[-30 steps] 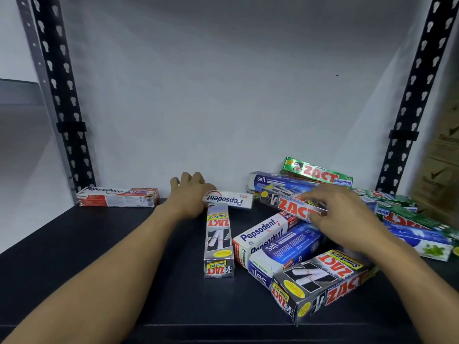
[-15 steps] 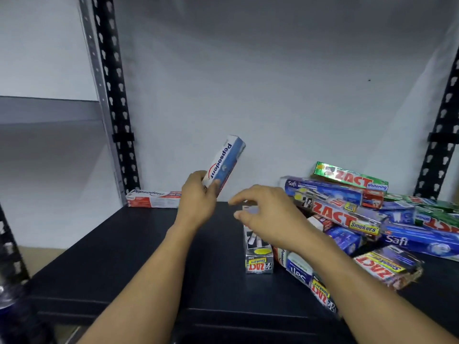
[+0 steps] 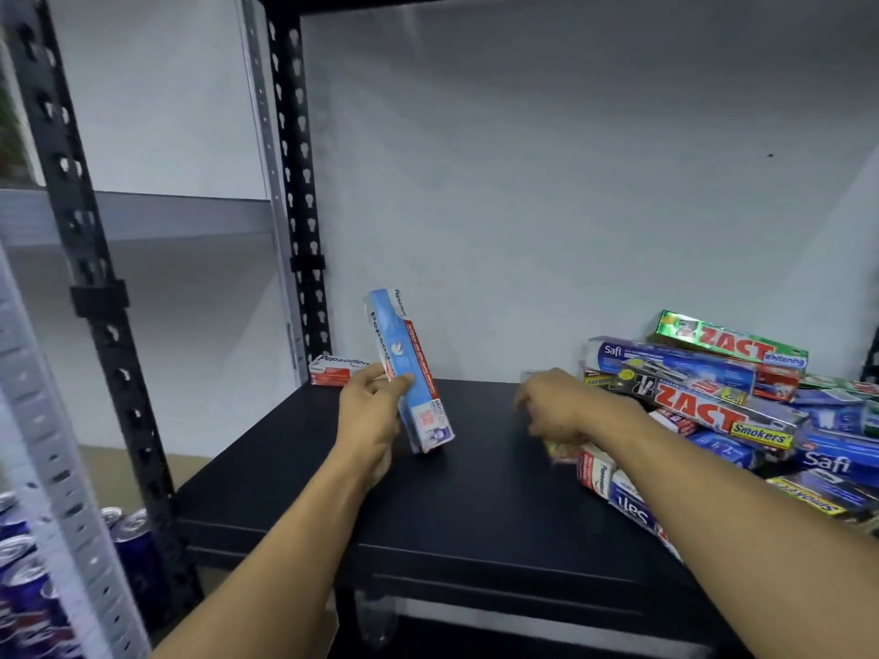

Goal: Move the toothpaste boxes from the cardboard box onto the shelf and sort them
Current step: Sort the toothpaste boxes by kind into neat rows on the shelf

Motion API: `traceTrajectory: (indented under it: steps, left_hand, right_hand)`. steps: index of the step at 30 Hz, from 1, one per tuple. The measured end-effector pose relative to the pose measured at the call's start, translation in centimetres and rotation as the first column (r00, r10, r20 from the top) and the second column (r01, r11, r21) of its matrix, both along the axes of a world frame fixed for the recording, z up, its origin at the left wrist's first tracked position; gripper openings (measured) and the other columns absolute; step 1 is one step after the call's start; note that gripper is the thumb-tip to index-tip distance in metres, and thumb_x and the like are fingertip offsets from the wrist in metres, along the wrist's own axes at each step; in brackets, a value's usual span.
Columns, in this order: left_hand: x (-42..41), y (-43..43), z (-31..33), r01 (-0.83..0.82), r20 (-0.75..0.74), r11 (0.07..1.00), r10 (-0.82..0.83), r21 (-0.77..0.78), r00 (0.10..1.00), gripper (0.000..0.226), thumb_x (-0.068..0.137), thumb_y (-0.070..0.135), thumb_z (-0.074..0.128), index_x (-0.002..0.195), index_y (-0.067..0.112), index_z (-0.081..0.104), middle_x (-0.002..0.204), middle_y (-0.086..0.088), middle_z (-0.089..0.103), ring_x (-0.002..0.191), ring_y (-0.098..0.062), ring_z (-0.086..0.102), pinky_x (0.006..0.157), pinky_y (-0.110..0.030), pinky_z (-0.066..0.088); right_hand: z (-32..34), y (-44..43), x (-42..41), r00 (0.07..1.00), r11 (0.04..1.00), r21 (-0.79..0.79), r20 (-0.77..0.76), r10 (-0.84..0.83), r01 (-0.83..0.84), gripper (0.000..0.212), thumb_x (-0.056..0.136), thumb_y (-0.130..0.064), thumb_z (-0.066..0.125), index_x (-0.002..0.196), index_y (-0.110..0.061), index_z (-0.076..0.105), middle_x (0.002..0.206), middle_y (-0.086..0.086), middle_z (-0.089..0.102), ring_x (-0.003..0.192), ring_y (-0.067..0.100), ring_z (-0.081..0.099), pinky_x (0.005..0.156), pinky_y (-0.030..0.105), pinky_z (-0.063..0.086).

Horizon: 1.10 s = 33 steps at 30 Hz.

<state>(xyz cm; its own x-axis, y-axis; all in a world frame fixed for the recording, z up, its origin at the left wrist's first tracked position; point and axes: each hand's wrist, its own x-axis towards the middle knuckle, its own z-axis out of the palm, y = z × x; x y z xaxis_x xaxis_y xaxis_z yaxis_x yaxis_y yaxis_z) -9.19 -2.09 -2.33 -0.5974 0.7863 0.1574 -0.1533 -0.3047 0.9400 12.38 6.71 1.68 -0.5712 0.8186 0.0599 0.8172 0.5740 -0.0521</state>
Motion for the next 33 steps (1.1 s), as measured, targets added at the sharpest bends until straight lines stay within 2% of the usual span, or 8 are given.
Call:
traceTrajectory:
  steps: [4, 9, 13, 16, 19, 24, 28, 33]
  left_hand:
    - [-1.2, -1.8, -0.6, 0.006, 0.093, 1.000, -0.007, 0.008, 0.996, 0.018, 0.089, 0.003, 0.071, 0.101, -0.003, 0.059, 0.103, -0.021, 0.074, 0.090, -0.032, 0.075, 0.074, -0.043, 0.062]
    - [-2.3, -1.9, -1.1, -0.037, 0.326, 0.999, 0.032, 0.007, 0.945, 0.023, 0.088, -0.003, 0.069, 0.109, -0.008, 0.061, 0.105, -0.024, 0.072, 0.090, -0.036, 0.074, 0.080, -0.047, 0.061]
    - [-2.6, -2.0, -1.3, -0.078, 0.386, 0.996, 0.053, 0.051, 0.921, 0.035, 0.085, -0.009, 0.068, 0.118, -0.007, 0.057, 0.110, -0.027, 0.069, 0.092, -0.040, 0.073, 0.079, -0.052, 0.060]
    - [-3.0, -1.6, -1.6, -0.117, 0.408, 0.991, 0.078, 0.071, 0.910, 0.058, 0.081, -0.013, 0.070, 0.131, 0.005, 0.047, 0.115, -0.025, 0.067, 0.094, -0.040, 0.072, 0.075, -0.054, 0.060]
    - [-3.7, -1.3, -1.6, -0.055, 0.425, 0.996, 0.019, 0.072, 0.905, 0.051, 0.087, -0.007, 0.067, 0.132, 0.007, 0.047, 0.115, -0.026, 0.068, 0.092, -0.040, 0.073, 0.075, -0.056, 0.060]
    - [-6.0, -0.8, -1.1, -0.225, 0.368, 0.974, 0.209, 0.002, 0.906, 0.036, 0.090, 0.001, 0.066, 0.123, -0.001, 0.052, 0.110, -0.023, 0.071, 0.092, -0.032, 0.074, 0.078, -0.044, 0.061]
    - [-9.6, -1.4, -1.2, -0.426, 0.111, 0.902, 0.432, -0.072, 0.895, 0.060, 0.085, 0.003, 0.069, 0.137, 0.019, 0.046, 0.126, -0.006, 0.061, 0.105, -0.026, 0.067, 0.096, -0.041, 0.054]
    - [-11.0, -1.8, -1.3, -0.469, -0.146, 0.876, 0.452, -0.113, 0.880, 0.032, 0.087, 0.001, 0.063, 0.114, 0.019, 0.066, 0.110, -0.002, 0.070, 0.099, -0.021, 0.068, 0.095, -0.037, 0.056]
  right_hand:
    - [-0.5, 0.4, -1.4, 0.990, 0.970, 0.222, 0.077, -0.121, 0.101, 0.031, 0.087, -0.013, 0.056, 0.117, -0.017, 0.062, 0.126, 0.008, 0.059, 0.121, 0.030, 0.055, 0.101, 0.043, 0.043]
    - [-1.4, -3.5, -7.2, 0.852, 0.981, -0.009, -0.497, 0.166, -0.196, 0.037, 0.093, -0.018, 0.055, 0.128, -0.023, 0.064, 0.128, -0.004, 0.061, 0.117, 0.020, 0.057, 0.097, 0.034, 0.049]
    - [-2.0, -5.0, -10.8, 0.711, 0.953, -0.088, -0.687, 0.154, -0.291, 0.028, 0.089, -0.016, 0.051, 0.108, -0.016, 0.071, 0.109, -0.003, 0.068, 0.101, 0.019, 0.063, 0.087, 0.040, 0.056]
    - [-3.1, -4.2, -11.3, 0.714, 0.921, -0.087, -0.660, 0.232, -0.380, 0.032, 0.090, -0.025, 0.063, 0.121, -0.029, 0.067, 0.121, -0.014, 0.059, 0.112, 0.005, 0.055, 0.095, 0.022, 0.046]
    - [-4.2, -2.7, -10.6, 0.715, 0.927, -0.035, -0.647, 0.265, -0.375, 0.046, 0.086, -0.021, 0.073, 0.129, -0.033, 0.062, 0.131, -0.015, 0.056, 0.114, 0.001, 0.051, 0.091, 0.008, 0.035]
    - [-4.6, -1.1, -10.1, 0.645, 0.911, -0.126, -0.744, 0.175, -0.393, 0.035, 0.093, -0.022, 0.067, 0.126, -0.035, 0.067, 0.132, -0.015, 0.061, 0.116, 0.002, 0.057, 0.099, 0.016, 0.044]
    - [-4.3, -0.2, -10.2, 0.624, 0.903, -0.160, -0.769, 0.140, -0.399, 0.028, 0.097, -0.023, 0.062, 0.123, -0.032, 0.070, 0.118, -0.014, 0.066, 0.103, 0.001, 0.060, 0.079, 0.005, 0.042]
    - [-3.4, 1.1, -11.3, 0.612, 0.900, -0.251, -0.790, 0.022, -0.357, 0.020, 0.097, -0.026, 0.063, 0.114, -0.025, 0.073, 0.107, -0.004, 0.072, 0.066, 0.007, 0.065, 0.065, 0.021, 0.055]
